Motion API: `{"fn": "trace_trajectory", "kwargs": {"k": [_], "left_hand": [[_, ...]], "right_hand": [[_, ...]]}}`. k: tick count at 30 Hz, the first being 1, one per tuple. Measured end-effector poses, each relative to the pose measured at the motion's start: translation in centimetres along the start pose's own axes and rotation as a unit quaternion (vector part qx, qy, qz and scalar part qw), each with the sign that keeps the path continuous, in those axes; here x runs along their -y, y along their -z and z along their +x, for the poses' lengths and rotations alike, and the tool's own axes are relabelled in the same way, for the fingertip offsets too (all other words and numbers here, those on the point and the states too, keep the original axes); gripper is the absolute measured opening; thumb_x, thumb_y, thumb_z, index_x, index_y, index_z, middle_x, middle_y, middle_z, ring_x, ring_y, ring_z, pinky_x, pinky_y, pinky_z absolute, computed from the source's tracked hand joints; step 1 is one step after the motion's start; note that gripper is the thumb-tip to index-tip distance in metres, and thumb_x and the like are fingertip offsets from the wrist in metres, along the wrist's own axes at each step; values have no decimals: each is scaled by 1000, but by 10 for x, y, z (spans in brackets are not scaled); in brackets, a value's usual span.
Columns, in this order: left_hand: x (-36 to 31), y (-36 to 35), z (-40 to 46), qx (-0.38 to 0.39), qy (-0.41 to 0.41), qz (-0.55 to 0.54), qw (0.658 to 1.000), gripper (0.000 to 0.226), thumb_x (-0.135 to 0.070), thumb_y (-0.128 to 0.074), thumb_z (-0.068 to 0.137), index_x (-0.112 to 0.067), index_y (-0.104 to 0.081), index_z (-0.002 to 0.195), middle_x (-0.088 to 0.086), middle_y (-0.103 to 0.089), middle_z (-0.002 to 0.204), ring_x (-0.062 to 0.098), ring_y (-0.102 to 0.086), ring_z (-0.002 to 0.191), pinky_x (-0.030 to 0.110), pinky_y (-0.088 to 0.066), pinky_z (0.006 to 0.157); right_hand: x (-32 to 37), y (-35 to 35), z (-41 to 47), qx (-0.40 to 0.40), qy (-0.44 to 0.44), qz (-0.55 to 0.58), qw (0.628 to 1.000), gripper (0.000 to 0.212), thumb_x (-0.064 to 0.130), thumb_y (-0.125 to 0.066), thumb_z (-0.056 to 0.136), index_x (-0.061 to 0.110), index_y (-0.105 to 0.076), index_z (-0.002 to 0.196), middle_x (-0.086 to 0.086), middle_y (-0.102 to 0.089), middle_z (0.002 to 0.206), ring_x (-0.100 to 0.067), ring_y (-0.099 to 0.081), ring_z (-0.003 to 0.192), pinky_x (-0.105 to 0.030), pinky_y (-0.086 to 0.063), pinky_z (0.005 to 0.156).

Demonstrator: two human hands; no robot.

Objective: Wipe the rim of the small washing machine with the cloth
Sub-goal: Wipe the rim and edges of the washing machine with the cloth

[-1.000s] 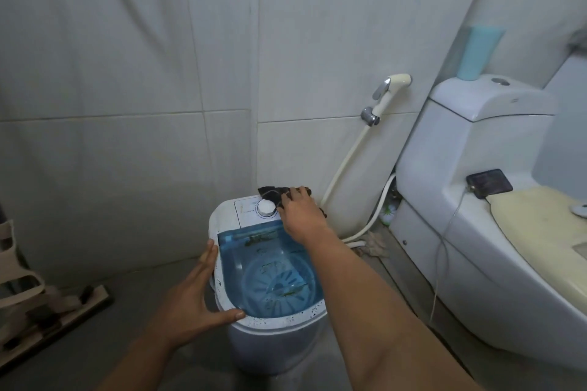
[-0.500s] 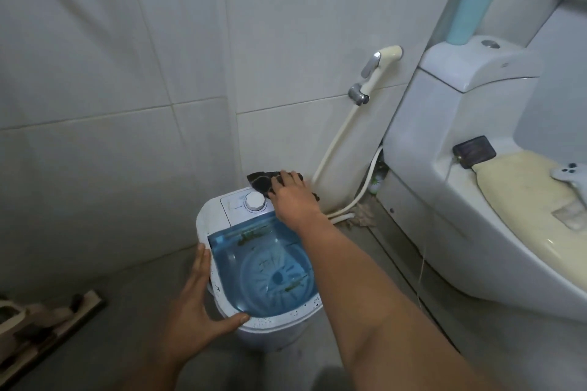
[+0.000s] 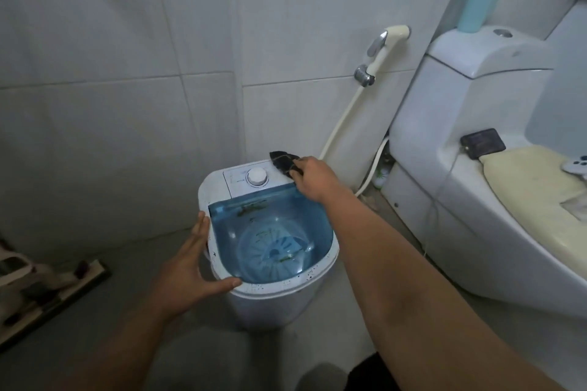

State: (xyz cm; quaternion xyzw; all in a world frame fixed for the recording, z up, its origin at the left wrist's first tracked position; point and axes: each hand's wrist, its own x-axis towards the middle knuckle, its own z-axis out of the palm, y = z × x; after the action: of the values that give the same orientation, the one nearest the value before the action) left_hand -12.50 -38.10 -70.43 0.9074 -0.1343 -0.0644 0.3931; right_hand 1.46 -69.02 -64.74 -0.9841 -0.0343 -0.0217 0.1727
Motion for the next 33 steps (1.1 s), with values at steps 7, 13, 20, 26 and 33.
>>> {"fn": "trace_trajectory", "kwargs": {"k": [7, 13, 20, 26, 33], "left_hand": [[-2, 1, 1, -2, -12, 20, 1000, 133, -84, -78, 48, -57, 2, 151, -38, 8, 159, -7, -6, 150, 29, -18, 122], [-7, 3, 0, 0, -7, 37, 999, 133, -81, -80, 50, -52, -1, 153, -33, 6, 160, -4, -9, 151, 24, -17, 120], [-5, 2, 0, -1, 1, 30, 1000, 129, -85, -78, 46, -63, 1, 146, -38, 4, 159, -10, -8, 149, 25, -18, 121], [-3, 0, -1, -6, 1, 32, 999, 139, -89, -74, 44, -48, -3, 156, -35, 4, 161, -7, -7, 150, 29, -19, 123], [-1, -3, 1, -2, 9, 39, 999, 136, -69, -85, 54, -42, -2, 159, -24, 3, 165, 3, -15, 152, 32, -19, 123]], "right_hand": [[-4, -9, -34, -36, 16, 10, 999, 34, 30, -49, 100, 7, -67, 117, -15, -64, 116, -34, -61, 104, -36, -50, 88], [-15, -15, -65, -69, -1, 54, 996, 32, 32, -50, 98, 11, -68, 114, -10, -63, 118, -32, -61, 103, -36, -49, 87], [-22, -19, -81, -103, -13, 84, 991, 33, 30, -51, 97, 12, -68, 119, -11, -65, 116, -32, -62, 101, -39, -52, 88], [-27, -20, -92, -123, -25, 108, 986, 28, 26, -52, 97, 10, -70, 113, -12, -67, 107, -32, -62, 97, -36, -49, 84], [-31, -20, -113, -129, -58, 137, 980, 23, 27, -53, 96, 13, -72, 98, -11, -71, 92, -31, -64, 84, -31, -45, 68]]}}
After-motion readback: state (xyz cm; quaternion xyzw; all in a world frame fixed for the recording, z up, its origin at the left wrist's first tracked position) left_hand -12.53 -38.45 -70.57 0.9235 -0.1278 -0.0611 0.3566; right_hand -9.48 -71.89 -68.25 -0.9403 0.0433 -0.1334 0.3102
